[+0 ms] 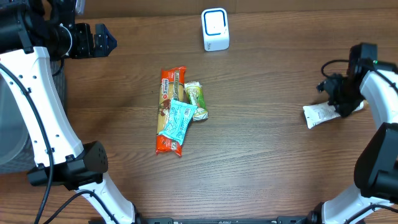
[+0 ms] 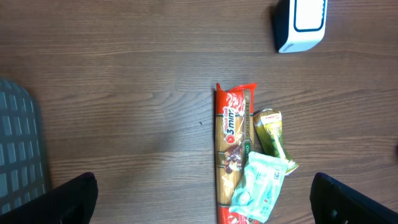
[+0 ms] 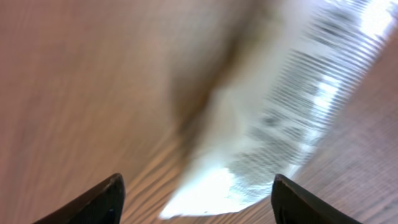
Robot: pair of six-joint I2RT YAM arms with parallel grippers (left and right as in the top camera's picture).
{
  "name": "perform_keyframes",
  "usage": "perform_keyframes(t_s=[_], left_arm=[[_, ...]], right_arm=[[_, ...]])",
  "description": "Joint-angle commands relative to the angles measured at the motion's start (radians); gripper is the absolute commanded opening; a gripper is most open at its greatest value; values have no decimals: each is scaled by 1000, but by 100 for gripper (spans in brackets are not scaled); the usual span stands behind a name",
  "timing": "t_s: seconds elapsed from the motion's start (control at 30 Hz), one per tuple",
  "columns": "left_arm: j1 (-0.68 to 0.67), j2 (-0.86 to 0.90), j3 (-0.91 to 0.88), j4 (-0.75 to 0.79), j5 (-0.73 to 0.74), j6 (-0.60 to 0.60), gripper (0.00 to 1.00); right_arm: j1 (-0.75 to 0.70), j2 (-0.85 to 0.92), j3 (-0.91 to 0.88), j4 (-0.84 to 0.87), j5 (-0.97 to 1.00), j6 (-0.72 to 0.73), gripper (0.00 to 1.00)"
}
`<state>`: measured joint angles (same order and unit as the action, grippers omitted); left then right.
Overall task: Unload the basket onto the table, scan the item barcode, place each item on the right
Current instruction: 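Place the white tube on the table at far right and release, then grasp the mint-green packet from the pile with the right gripper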
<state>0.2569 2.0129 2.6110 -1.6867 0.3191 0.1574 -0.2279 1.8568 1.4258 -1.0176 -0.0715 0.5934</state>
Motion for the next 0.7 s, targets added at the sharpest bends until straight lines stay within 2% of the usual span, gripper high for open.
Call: perform_keyframes(t_s=[0.0,0.07,0.17,0.47,0.67], left_arm=[[-3,11,2,0,14,3,100],[-3,11,2,0,14,3,100],[-3,11,2,0,14,3,99],[-3,11,2,0,14,3,100],[-3,11,2,0,14,3,99]], right_arm=[[34,-28,131,-14,-212,-193,75],[97,-28,161,16,-342,-209,75],[193,-25,148,77,-397,-192,75],[553,10,66,231,-397,36,75],[712,10,-39,352,-310,177,75]])
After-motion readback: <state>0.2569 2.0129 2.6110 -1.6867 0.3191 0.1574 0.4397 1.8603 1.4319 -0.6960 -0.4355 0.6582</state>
